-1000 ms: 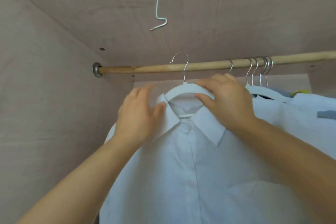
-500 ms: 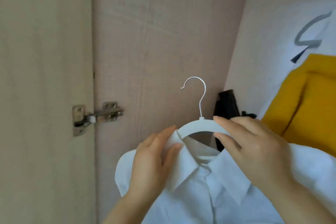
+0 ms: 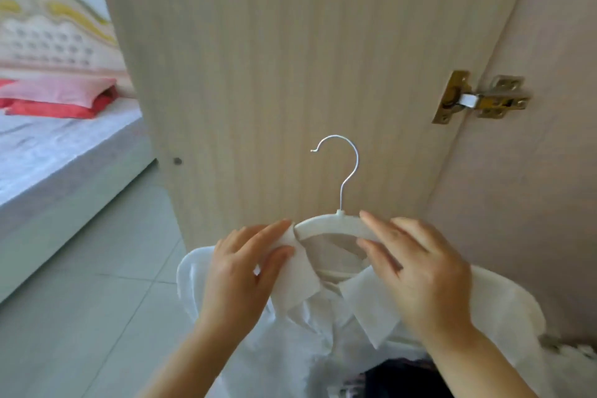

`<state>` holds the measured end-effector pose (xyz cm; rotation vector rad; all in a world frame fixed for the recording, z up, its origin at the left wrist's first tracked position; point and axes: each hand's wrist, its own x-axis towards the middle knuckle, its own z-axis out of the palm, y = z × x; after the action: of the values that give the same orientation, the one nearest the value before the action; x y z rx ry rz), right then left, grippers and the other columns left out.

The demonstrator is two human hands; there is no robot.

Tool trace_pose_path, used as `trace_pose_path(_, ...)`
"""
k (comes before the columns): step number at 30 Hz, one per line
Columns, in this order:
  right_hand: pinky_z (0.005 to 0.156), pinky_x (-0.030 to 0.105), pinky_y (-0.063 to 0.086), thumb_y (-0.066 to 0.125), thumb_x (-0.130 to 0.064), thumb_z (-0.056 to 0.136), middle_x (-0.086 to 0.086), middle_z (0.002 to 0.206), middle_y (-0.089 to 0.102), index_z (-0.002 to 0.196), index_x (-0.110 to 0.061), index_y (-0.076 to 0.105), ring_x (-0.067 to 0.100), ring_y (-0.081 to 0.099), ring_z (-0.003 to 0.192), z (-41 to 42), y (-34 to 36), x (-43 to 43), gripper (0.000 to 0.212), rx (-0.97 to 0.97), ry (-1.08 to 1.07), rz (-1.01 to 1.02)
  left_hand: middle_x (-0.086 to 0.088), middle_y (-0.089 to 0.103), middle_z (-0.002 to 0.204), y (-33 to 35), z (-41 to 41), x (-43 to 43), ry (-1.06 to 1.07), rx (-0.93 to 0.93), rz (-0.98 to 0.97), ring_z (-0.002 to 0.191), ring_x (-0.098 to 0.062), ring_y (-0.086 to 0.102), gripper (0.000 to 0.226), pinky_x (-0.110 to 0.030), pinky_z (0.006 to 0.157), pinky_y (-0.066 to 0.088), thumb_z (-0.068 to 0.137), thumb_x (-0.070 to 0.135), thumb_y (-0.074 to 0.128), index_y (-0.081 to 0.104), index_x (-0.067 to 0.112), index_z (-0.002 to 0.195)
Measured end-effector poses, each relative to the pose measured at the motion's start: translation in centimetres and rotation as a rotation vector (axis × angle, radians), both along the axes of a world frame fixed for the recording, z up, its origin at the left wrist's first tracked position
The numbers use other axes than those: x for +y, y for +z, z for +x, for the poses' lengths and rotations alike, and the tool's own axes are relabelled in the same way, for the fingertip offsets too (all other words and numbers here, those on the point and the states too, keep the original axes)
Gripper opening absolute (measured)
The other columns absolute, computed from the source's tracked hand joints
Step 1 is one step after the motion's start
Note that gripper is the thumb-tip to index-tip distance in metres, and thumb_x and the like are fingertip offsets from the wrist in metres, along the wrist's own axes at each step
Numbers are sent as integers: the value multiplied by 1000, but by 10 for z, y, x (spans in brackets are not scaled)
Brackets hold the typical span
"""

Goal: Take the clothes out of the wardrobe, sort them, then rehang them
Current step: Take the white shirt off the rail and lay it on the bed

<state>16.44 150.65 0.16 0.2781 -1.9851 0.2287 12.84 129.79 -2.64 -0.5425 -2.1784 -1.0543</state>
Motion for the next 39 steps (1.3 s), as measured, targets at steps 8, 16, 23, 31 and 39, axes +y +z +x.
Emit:
trace_pose_path(8,65,23,41,58,-35,85,0,80,67,103,-20,72,11,52,75,-56,-21,-182,28,-83,441,-79,21,57,95,-12,23,-179,426,19,-26,82,-3,53,30,-21,72,43,82,37,54,56,31,112)
trace_pose_path(16,51,23,44,55,-37,82,-4,76,63,103,-22,72,10,50,70,-108,-42,-376,31,-208,714,-48,21,57,96,-37,27,-351,715,-49,30,83,-1,54,32,-28,75,46,81,39,54,55,34,113)
trace_pose_path(23,57,15,38,57,-37,79,-8,80,62,104,-25,70,7,49,71,-157,-59,-531,31,-348,892,-119,18,58,94,-51,6,-487,895,-36,-28,84,-4,53,27,-21,79,43,82,38,55,65,30,106)
trace_pose_path(31,60,16,42,69,-30,73,-13,85,58,103,-32,69,6,54,66,-218,-71,-679,30,-478,1087,-147,18,60,95,-67,-25,-607,1045,-81,22,80,-5,55,29,-34,73,53,83,41,53,56,34,110)
trace_pose_path(39,60,18,44,69,-28,70,-13,86,59,111,-39,56,4,56,64,-312,-83,-842,44,-567,1281,-165,21,57,97,-74,-98,-735,1225,-103,49,80,-6,57,30,-32,76,52,81,42,52,56,36,110)
